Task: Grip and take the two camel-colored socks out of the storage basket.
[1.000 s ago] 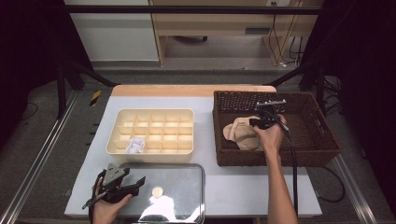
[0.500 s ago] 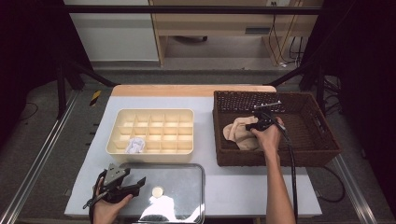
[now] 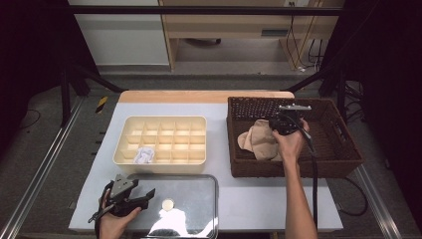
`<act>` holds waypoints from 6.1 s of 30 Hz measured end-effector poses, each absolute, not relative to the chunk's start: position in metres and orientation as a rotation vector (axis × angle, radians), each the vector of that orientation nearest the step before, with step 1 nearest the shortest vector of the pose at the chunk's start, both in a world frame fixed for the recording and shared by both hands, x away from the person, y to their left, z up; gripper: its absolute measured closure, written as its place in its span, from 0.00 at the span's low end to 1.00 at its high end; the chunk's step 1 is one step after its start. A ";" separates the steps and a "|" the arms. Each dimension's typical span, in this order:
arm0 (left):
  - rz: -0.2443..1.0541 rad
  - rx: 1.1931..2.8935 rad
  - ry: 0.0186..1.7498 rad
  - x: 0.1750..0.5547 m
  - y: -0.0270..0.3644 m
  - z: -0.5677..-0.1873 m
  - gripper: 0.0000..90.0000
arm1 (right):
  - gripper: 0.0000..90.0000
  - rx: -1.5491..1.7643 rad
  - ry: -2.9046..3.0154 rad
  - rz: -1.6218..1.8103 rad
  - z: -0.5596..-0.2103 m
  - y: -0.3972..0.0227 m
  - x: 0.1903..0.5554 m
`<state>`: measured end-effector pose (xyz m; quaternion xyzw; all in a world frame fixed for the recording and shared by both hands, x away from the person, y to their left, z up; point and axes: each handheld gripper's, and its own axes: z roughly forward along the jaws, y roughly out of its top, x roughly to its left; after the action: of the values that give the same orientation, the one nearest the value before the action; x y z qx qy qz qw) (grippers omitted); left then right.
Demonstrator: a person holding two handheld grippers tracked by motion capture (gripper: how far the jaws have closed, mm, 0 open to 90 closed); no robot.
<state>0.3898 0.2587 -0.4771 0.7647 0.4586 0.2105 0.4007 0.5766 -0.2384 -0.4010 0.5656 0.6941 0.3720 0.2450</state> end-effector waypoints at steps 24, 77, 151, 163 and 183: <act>0.535 1.934 1.158 0.390 0.256 -0.477 0.30 | 0.99 1.276 1.816 1.348 -0.329 -0.237 0.516; 0.525 1.902 1.153 0.389 0.260 -0.473 0.29 | 0.99 0.879 2.049 1.655 -0.299 -0.192 0.380; 0.499 1.906 1.168 0.392 0.262 -0.477 0.29 | 0.77 1.264 1.898 1.335 -0.346 -0.244 0.440; 0.515 1.914 1.160 0.392 0.263 -0.476 0.29 | 0.71 1.334 1.914 1.191 -0.341 -0.245 0.512; 0.524 1.917 1.152 0.391 0.263 -0.475 0.29 | 0.65 1.466 2.016 1.007 -0.388 -0.251 0.577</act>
<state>0.3913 0.2626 -0.4754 0.7613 0.4574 0.2080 0.4097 0.5769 -0.2508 -0.3878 0.5315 0.7306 0.3651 0.2247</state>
